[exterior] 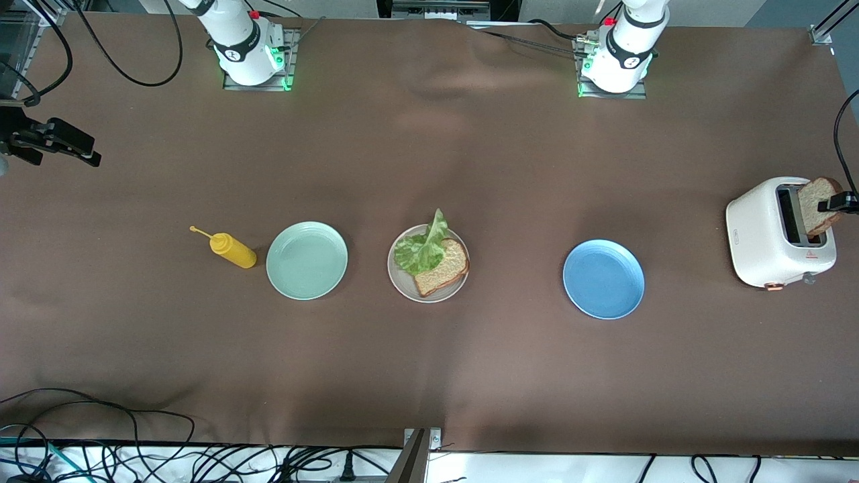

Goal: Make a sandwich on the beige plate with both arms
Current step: 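Grasp the second bread slice in the toaster with the left gripper, then lift the bread slice out and carry it toward the beige plate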

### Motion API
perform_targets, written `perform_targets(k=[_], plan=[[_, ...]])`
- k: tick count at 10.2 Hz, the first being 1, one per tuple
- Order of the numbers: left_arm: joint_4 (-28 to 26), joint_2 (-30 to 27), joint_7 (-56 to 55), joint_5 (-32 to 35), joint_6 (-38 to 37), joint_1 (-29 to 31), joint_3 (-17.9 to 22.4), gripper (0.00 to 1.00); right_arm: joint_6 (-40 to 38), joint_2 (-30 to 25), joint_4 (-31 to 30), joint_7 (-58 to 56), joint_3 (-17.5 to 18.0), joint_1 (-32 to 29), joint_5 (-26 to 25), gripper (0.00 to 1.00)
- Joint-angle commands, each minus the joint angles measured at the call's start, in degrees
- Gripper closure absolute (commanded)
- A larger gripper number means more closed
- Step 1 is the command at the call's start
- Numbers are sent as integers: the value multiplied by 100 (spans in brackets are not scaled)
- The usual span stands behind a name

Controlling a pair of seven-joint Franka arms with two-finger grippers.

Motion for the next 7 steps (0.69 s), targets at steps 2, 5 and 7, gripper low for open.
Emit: perform_targets(k=[2, 5, 7], plan=[[1027, -45, 90, -167, -1220, -39, -160, 100, -186, 38, 137, -50, 22, -30, 113, 0], [1345, -54, -461, -1102, -1653, -39, -380, 100, -336, 47, 137, -77, 31, -13, 113, 0], [1118, -45, -1452, -1782, -1688, -179, -546, 100, -336, 47, 137, -77, 13, -13, 113, 0]])
